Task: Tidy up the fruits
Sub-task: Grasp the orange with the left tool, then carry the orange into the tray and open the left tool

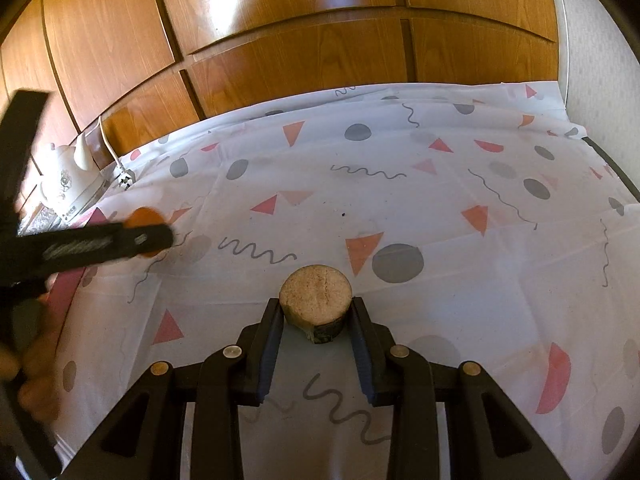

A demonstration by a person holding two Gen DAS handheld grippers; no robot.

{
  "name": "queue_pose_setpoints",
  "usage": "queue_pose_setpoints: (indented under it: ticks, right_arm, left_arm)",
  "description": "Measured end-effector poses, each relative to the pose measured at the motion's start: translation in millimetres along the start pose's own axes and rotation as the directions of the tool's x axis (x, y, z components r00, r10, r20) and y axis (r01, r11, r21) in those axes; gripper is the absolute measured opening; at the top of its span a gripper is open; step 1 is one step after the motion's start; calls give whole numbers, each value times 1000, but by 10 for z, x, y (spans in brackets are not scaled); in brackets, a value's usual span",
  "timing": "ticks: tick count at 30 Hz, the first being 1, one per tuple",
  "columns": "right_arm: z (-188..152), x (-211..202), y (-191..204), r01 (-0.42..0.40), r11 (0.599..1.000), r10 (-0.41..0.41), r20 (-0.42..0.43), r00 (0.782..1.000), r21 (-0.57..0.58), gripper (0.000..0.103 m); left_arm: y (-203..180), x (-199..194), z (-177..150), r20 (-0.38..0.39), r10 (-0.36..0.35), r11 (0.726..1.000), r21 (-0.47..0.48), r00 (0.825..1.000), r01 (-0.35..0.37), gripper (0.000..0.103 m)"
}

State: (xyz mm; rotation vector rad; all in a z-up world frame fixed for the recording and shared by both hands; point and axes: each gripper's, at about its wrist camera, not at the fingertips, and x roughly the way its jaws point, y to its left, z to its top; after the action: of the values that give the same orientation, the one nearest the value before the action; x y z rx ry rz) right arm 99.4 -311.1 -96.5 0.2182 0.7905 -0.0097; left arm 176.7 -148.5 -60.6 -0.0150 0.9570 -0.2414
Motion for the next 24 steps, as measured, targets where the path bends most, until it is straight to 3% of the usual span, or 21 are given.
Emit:
queue_pose_setpoints:
  ticks: [10,13,24]
  right_arm:
    - [4,7,41,23,1000,-23,-3,1000,-17,34]
    - [-1,3,61,34,999,-34,-3,999,-22,34]
    - [0,-193,204,95,992,-95,5,995,-83,33]
  left_arm:
    - [264,-381,-713,5,33,999,-4,999,-33,38]
    - [311,-392,-851,47,42,999,11,998,-43,38]
    - [299,-337,-907,122,57,997,44,991,-63,39]
